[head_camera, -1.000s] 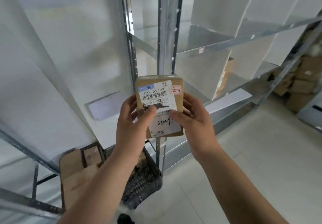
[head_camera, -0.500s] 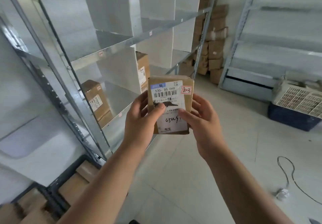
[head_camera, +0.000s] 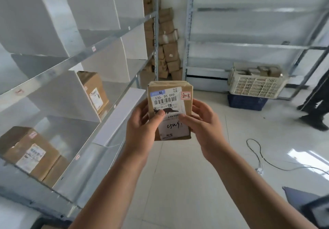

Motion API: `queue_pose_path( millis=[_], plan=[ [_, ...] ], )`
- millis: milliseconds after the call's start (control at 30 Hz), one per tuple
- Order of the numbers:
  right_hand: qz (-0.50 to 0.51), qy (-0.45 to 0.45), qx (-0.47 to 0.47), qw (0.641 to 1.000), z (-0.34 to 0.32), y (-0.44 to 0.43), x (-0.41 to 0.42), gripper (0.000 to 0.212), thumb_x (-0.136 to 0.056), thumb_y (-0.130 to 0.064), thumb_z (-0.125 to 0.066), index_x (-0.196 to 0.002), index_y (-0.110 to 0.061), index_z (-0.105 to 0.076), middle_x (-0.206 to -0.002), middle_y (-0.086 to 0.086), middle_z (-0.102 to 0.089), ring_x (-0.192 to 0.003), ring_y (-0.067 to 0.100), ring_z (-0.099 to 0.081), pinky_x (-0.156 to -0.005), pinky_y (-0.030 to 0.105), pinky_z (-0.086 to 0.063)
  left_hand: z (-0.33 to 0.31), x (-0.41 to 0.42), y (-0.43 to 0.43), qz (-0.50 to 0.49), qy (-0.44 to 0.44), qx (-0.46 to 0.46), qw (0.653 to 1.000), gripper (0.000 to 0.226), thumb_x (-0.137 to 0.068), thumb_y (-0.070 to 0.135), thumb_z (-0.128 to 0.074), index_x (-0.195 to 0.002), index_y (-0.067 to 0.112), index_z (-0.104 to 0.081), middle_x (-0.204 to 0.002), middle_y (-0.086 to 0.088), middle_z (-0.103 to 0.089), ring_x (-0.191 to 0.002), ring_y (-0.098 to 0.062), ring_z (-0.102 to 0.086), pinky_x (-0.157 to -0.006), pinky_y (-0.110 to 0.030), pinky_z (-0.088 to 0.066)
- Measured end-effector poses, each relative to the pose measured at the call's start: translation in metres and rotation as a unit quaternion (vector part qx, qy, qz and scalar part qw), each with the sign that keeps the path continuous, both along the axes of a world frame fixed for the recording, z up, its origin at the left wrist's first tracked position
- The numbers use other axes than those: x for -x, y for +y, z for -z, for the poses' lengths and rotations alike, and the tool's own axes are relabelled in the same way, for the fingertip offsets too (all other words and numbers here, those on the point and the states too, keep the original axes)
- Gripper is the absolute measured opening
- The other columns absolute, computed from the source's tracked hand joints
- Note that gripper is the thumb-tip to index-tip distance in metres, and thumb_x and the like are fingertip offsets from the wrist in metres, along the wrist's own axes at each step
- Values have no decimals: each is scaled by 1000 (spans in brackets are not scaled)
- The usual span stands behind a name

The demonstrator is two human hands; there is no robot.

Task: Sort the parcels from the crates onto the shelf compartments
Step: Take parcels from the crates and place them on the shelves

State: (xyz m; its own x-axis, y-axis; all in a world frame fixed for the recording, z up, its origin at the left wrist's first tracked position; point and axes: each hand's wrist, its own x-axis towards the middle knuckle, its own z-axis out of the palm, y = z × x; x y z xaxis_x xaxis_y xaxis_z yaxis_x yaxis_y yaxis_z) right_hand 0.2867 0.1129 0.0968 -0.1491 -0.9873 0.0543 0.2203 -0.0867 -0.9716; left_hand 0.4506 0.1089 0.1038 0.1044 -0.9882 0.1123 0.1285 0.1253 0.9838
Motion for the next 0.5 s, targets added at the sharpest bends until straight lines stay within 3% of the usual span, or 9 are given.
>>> queue_pose_path(
  millis=[200, 500],
  plan=[
    [47, 18, -21, 998, 3, -48, 4, 51, -92, -1, -77, -137, -20, -64, -119, -2, -79, -102, 16, -78, -68, 23, -60, 4, 8, -61, 40, 25, -8, 999, 38, -98, 1, -68, -132, 17, -68, -113, 5, -80, -100, -8, -76, -71, -18, -58],
    [81, -4, -37, 996, 20, -125, 40, 46, -94, -3, -75, -137, -18, -64, -122, -1, -78, -104, 16, -78, -67, 20, -59, 18, 41, -150, 82, 8, -27, 996, 38, -99, 8, -68, -133, 25, -66, -116, 7, -79, -106, -10, -74, -80, -27, -63]
  ],
)
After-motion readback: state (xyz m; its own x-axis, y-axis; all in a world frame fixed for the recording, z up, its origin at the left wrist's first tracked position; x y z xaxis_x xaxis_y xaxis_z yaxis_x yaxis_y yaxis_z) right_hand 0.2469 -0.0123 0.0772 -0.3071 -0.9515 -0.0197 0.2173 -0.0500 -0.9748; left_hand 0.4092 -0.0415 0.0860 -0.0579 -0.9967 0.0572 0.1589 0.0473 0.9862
